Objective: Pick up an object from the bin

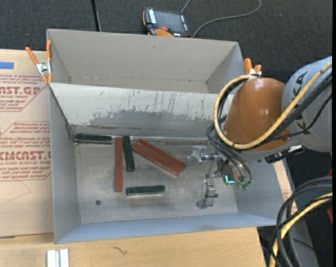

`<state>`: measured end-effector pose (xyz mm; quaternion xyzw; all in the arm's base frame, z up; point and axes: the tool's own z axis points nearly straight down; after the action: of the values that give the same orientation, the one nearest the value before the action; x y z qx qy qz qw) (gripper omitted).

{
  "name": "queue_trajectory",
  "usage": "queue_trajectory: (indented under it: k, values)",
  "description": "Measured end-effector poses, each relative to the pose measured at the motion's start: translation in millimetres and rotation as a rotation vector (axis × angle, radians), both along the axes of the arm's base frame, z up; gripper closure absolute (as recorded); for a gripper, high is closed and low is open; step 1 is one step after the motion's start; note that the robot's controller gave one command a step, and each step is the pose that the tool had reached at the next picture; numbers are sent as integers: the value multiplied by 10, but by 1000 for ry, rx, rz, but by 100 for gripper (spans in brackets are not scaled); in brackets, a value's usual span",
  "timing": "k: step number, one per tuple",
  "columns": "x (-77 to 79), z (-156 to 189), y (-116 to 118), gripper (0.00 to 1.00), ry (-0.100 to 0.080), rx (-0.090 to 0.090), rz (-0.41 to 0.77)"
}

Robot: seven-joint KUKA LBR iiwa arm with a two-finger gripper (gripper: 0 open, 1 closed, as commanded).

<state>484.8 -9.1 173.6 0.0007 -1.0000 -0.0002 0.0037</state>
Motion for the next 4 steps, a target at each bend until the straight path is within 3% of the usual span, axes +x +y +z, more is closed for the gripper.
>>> queue_trajectory:
  k: [1, 2, 3, 4]
  values:
    - [569, -1056, 577, 0, -13, 2, -112]
    - [590, -1005, 564, 100, -20, 2, -113]
    - [558, -1034, 560, 0, -9, 0, -112]
    - [560, -1030, 558, 100, -10, 0, -112]
